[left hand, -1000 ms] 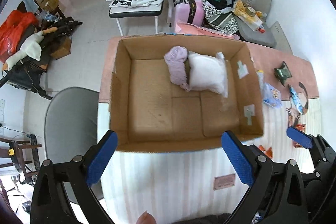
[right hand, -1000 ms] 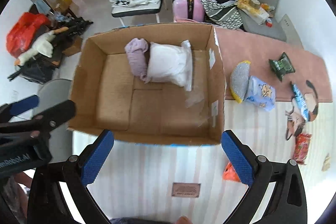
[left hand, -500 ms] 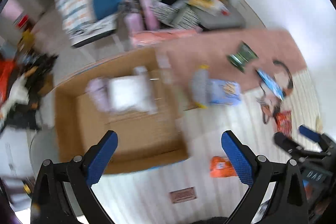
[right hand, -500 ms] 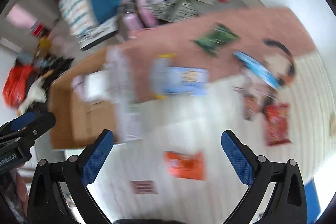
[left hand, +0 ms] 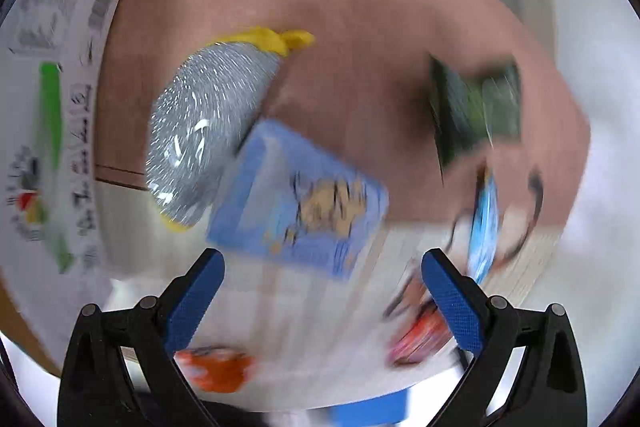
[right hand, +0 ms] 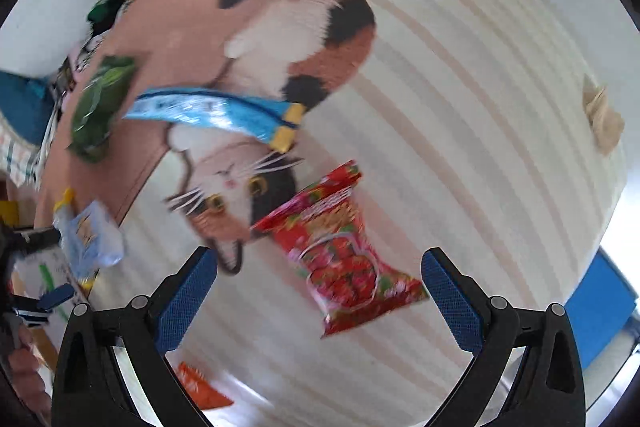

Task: Organize soft objects
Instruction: 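Grasp the blue wipe pack with the left tool while the right tool grasps the red snack bag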

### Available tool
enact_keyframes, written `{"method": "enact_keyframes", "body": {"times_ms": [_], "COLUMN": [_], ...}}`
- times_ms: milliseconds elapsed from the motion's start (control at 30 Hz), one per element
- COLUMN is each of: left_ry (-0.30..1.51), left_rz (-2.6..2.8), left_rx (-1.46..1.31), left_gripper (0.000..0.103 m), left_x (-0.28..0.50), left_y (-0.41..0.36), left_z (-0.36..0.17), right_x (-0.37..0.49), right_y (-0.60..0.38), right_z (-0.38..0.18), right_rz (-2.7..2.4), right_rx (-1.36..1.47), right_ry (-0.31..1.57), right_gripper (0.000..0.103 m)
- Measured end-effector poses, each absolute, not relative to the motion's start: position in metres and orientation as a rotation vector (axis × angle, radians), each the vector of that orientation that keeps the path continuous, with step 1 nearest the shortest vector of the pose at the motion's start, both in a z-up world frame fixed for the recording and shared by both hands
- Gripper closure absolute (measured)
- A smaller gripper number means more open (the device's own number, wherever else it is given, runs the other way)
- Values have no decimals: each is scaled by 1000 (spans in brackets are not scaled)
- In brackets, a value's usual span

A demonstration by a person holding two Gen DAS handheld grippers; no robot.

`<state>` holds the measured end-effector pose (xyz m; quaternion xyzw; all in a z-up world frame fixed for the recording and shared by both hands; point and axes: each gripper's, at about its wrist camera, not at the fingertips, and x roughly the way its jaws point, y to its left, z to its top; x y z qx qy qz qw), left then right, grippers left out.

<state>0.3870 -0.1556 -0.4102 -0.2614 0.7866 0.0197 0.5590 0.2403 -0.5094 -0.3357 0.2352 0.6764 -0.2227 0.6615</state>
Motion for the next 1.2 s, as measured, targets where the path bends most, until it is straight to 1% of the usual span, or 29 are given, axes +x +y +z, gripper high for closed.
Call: {"method": "enact_keyframes", "body": {"times_ms": [67, 167, 267, 433, 533, 667, 833, 1000, 1033, 1067, 1100, 1133, 1167, 1200], "left_ry": [1874, 1919, 1976, 1941, 1921, 1892, 1867, 1867, 1864, 1858, 1847, 1832, 1814, 1795], "left_rz": [143, 209, 196, 35, -22, -34, -24, 38, 48, 54, 67, 66, 51, 31], "left_rx": [-657, -600, -395, -26, 74, 58, -99, -160, -168, -166, -150, -141, -118, -94], "left_gripper": [2, 2, 2, 2, 2, 2, 2, 2, 5, 14, 15, 19, 28, 34], "left_x": [395, 401, 401, 373, 349, 334, 331, 336, 338, 340, 341, 340, 345, 345], "left_y": [-154, -160, -177, -215, -219, -213, -197, -179, -175, -171, -171, -170, -171, -176], "left_z": [-426, -442, -452, -442, -438, -434, -422, -428, -432, -433, -434, -432, -427, -421], "right_x": [243, 249, 253, 247, 240, 232, 232, 223, 224, 224, 222, 224, 219, 217], "right_y": [-514, -520, -520, -519, -519, -508, -496, -483, -482, -480, -477, -470, -461, -457], "right_z": [-345, -357, -364, -366, -364, -366, -385, -404, -408, -411, -413, -417, -418, -415], "right_rz": [-513, -512, -495, -443, -405, -363, -310, -292, -292, -293, -295, -302, -314, -315], "right_rx": [541, 549, 504, 445, 422, 360, 314, 308, 309, 310, 306, 295, 268, 254], "right_ry": [1529, 1544, 1569, 1606, 1615, 1637, 1695, 1743, 1747, 1749, 1756, 1760, 1751, 1739], "right_gripper": [0, 0, 0, 0, 0, 0, 0, 0, 0, 5, 13, 19, 25, 33]}}
